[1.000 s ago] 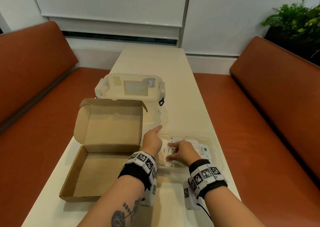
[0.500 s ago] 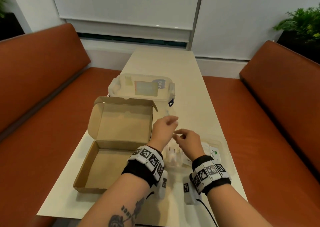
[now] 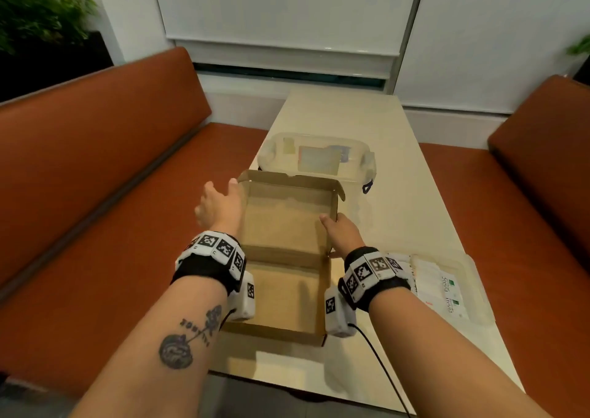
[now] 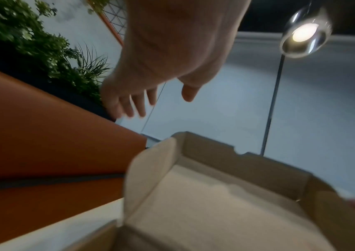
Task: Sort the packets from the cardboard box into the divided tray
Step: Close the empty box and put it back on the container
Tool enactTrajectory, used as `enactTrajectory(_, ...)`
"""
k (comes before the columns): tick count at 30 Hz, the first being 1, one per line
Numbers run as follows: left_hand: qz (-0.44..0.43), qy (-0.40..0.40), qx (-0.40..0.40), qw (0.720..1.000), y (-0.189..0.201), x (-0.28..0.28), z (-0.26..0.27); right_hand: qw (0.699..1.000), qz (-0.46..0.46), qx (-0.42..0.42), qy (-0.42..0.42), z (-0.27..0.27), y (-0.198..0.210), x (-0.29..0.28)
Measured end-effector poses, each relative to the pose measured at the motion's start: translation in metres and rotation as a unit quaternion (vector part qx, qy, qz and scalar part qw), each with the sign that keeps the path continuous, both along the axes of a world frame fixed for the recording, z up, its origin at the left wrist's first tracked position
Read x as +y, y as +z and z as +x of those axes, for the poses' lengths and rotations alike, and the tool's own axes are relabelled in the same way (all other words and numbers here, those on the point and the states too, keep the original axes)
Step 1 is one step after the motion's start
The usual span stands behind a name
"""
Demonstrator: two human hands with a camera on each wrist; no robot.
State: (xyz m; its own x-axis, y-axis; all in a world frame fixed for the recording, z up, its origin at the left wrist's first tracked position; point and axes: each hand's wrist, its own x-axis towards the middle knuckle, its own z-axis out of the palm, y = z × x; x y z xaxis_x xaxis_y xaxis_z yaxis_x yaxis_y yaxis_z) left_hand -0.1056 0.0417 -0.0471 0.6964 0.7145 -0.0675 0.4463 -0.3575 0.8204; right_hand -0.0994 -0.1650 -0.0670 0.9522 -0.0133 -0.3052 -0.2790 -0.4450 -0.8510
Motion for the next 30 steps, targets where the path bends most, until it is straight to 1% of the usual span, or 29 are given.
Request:
enactTrajectory(1,-0.057,-0.027,0.024,0.998,-0.005,0.005,0.002,1.000,0.007,0.003,-0.005,0.000,0.001,0.002)
enactTrajectory(2,-0.126,-0.053,0.029,0.990,-0.008,0.008,0.004,1.000,0.016,0.003,-0.011,-0.001,0.001,0.003)
enactTrajectory(3,-0.189,-0.072,0.023,0.979,-0.011,0.010,0.003,0.999,0.027,0.001,-0.019,-0.003,0.002,0.005)
enactTrajectory(4,-0.233,-0.079,0.014,0.969,-0.012,0.009,0.001,0.999,0.042,-0.001,-0.027,-0.005,0.003,0.006)
enactTrajectory(7,-0.304,-0.054,-0.023,0.951,-0.014,0.006,-0.005,0.992,0.122,0.003,-0.044,-0.011,0.007,0.014)
enactTrajectory(9,-0.336,-0.028,-0.053,0.940,-0.014,0.006,-0.009,0.971,0.226,0.010,-0.075,-0.017,0.014,0.020)
enactTrajectory(11,-0.380,-0.013,-0.081,0.921,-0.012,0.012,-0.015,0.950,0.296,0.009,-0.100,-0.018,0.022,0.025)
enactTrajectory(12,-0.409,-0.011,-0.091,0.908,-0.012,0.015,-0.017,0.942,0.318,0.005,-0.106,-0.018,0.025,0.027)
enactTrajectory(14,-0.473,-0.010,-0.121,0.872,-0.013,0.020,-0.024,0.927,0.357,0.011,-0.112,-0.017,0.032,0.031)
enactTrajectory(16,-0.519,-0.019,-0.153,0.841,-0.016,0.023,-0.031,0.920,0.372,0.021,-0.120,-0.016,0.035,0.034)
enactTrajectory(17,-0.527,-0.030,-0.168,0.832,-0.017,0.023,-0.035,0.920,0.371,0.021,-0.121,-0.016,0.035,0.034)
enactTrajectory(20,-0.522,-0.044,-0.178,0.833,-0.021,0.023,-0.042,0.915,0.388,0.033,-0.101,-0.017,0.034,0.037)
enactTrajectory(24,-0.554,-0.064,-0.177,0.811,-0.026,0.023,-0.045,0.897,0.438,0.054,-0.027,-0.021,0.028,0.039)
enactTrajectory(26,-0.564,-0.079,-0.172,0.804,-0.024,0.022,-0.046,0.889,0.453,0.064,-0.035,-0.022,0.023,0.040)
enactTrajectory(28,-0.583,-0.059,-0.165,0.794,-0.023,0.023,-0.050,0.877,0.473,0.077,-0.041,-0.022,0.016,0.038)
enactTrajectory(29,-0.581,-0.039,-0.163,0.797,-0.025,0.025,-0.050,0.871,0.483,0.075,-0.045,-0.022,0.012,0.038)
enactTrajectory(30,-0.531,-0.043,-0.155,0.832,-0.027,0.027,-0.051,0.869,0.486,0.068,-0.053,-0.022,0.010,0.038)
